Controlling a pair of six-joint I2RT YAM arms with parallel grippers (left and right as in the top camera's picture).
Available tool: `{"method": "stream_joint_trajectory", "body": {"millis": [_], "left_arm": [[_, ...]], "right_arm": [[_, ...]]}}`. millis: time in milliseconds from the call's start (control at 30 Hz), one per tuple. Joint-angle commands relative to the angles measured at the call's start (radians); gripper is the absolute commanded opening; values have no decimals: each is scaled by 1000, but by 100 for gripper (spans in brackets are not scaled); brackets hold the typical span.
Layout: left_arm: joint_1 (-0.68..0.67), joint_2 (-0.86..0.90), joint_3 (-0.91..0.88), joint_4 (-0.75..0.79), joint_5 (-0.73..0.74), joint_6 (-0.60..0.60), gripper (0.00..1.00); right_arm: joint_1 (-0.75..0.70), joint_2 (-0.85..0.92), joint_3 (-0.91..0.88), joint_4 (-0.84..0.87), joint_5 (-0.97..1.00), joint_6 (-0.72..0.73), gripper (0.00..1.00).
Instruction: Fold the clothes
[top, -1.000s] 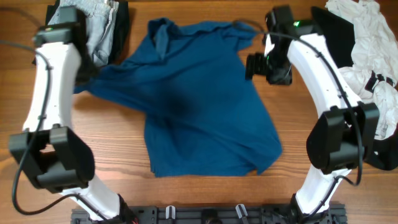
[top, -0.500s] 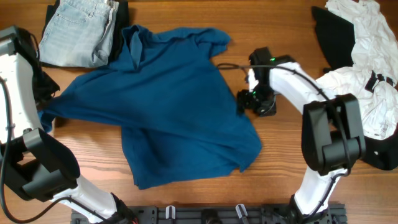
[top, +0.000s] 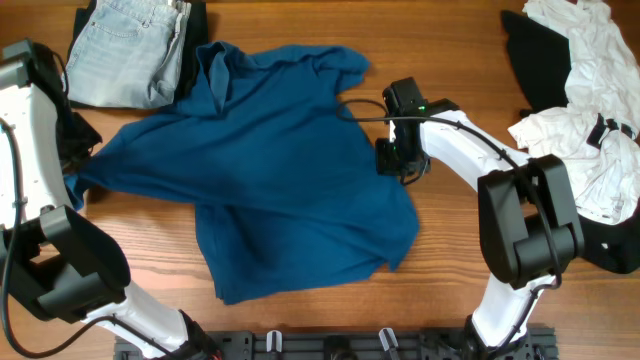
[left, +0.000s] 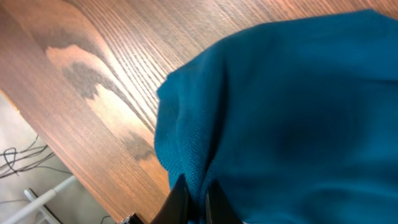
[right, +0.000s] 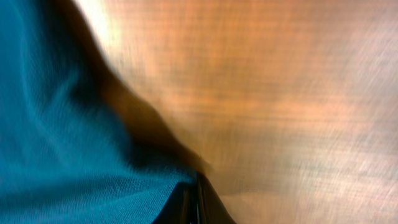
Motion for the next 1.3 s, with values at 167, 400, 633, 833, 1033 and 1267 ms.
{"method": "stream_joint_trajectory", "body": {"millis": [167,400,633,833,1033,1267], "left_arm": [[-133,-23,2,-1,86,-13,4],[-280,-23,0,-2,197,-44,4],[-481,-23,-2,-3,199,-146,4],[-622,-23,-2,25,152,-171,4],[-624,-23,-2,26,81,-171,4],[-545,-23,-2,56,50,-171,4]], "right_arm": [[-172,29,-10,231,29,12,4],[-287,29,37,534,-59,48,4],[-337,51,116,662,-36,47,4],[-369,144,312,510,-39,-19,4],[-378,114,448,222,-139,-72,66],[-331,2,452,-131,-288,-79,71]]}}
